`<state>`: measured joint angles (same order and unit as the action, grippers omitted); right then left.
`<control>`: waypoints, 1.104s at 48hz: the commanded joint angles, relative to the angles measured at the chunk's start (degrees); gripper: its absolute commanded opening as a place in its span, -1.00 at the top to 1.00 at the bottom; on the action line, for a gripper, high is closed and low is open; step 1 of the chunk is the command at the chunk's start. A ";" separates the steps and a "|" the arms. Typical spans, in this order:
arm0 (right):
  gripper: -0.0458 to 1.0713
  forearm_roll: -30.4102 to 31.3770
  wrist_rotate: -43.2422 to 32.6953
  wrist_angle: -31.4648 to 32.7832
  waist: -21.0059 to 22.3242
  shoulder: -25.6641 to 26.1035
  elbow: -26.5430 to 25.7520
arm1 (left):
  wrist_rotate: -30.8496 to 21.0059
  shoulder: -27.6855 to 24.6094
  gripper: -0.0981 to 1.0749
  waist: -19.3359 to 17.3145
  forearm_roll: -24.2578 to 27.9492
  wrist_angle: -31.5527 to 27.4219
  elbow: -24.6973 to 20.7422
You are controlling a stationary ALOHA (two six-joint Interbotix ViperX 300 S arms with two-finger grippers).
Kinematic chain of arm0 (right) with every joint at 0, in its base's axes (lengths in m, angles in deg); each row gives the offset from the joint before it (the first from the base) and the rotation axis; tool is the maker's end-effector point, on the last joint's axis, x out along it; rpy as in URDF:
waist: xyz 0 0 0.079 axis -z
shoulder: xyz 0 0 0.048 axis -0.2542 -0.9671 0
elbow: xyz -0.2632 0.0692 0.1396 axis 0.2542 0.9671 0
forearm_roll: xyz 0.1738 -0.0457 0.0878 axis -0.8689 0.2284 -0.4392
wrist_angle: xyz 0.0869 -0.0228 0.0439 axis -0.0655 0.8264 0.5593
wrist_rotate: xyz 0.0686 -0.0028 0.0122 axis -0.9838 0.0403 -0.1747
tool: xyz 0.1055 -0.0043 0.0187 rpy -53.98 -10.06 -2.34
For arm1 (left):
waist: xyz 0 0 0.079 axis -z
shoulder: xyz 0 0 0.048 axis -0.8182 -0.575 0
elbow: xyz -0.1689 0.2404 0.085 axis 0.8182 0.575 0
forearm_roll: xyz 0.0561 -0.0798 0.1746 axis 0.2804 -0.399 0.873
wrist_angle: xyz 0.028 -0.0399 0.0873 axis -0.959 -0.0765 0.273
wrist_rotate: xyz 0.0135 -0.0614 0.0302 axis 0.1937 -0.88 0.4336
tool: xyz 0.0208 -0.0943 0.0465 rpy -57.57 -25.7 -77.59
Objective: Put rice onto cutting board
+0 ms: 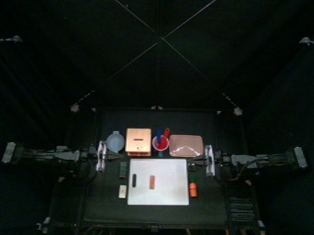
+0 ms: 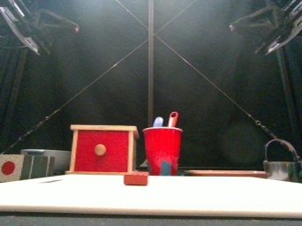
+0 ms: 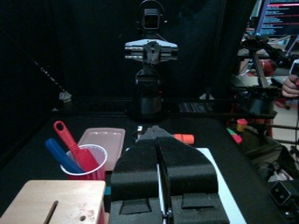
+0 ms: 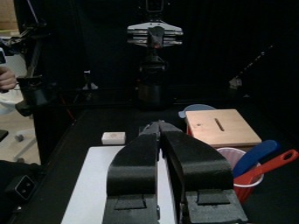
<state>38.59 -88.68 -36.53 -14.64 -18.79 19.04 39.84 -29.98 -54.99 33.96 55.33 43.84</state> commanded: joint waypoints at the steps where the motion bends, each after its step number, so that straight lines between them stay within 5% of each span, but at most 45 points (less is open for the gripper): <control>1: 0.87 0.26 0.18 -0.09 0.35 -1.05 -0.09 | -0.09 -1.23 0.68 -0.70 -2.90 -0.09 -1.67; 14: 0.87 3.96 -0.18 2.37 1.41 -3.16 -0.62 | 0.09 -9.49 0.64 -1.58 -7.65 -8.35 -7.29; 26: 0.87 4.48 -0.18 3.16 3.34 -4.92 -0.26 | -0.18 -22.85 0.63 -1.49 -8.79 -30.23 -21.80; 34: 0.87 4.57 -0.18 4.39 3.96 -5.54 -0.18 | -2.02 -28.83 0.63 -1.23 -9.58 -40.17 -27.07; 44: 0.87 4.48 -0.26 6.42 4.39 -5.80 0.35 | -13.45 -34.80 0.63 -1.76 -4.13 -58.10 -31.03; 53: 0.87 4.13 -0.44 6.77 6.42 -5.80 0.88 | -31.99 -35.51 0.62 1.14 8.61 -70.49 -35.16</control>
<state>42.81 -89.03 -29.58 -9.10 -24.15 20.54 12.69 -65.75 -55.17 38.71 -11.73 11.58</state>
